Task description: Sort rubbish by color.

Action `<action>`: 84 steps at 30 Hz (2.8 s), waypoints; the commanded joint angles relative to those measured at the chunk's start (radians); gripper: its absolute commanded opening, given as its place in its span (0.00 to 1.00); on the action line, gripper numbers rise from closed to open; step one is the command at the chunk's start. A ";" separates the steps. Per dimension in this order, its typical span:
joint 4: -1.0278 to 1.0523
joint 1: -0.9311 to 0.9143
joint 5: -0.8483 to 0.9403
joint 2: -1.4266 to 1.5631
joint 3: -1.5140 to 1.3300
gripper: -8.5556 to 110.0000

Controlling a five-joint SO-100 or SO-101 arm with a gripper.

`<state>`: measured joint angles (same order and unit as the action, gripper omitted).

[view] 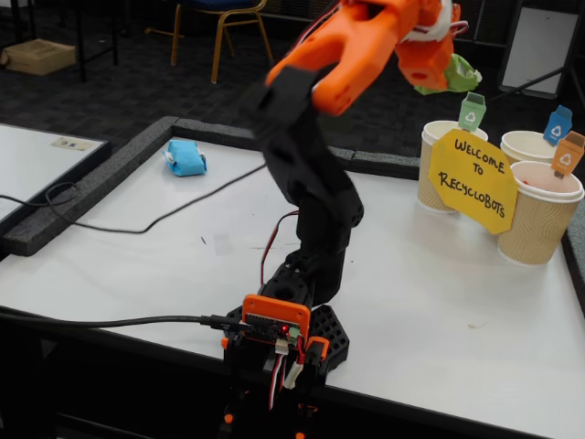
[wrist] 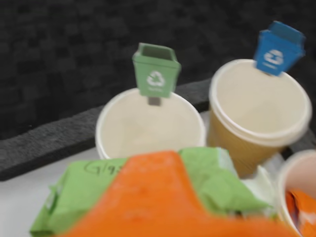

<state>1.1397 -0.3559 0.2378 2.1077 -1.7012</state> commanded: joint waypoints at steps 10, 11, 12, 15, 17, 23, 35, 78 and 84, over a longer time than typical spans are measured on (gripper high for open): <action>-0.012 0.051 0.000 -0.336 0.425 0.07; -0.017 0.040 0.000 -0.359 0.433 0.07; -0.021 0.029 0.000 -0.383 0.443 0.07; -0.021 0.009 0.000 -0.472 0.505 0.07; -0.012 0.003 0.000 -0.534 0.565 0.07; -0.003 0.002 0.000 -0.644 0.704 0.07; 0.018 -0.041 -0.002 -0.696 0.778 0.12; 0.419 0.256 -0.002 -0.247 0.723 0.10; 0.453 0.367 -0.002 -0.015 0.532 0.10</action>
<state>1.5892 -0.0598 0.2378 1.8392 -1.1213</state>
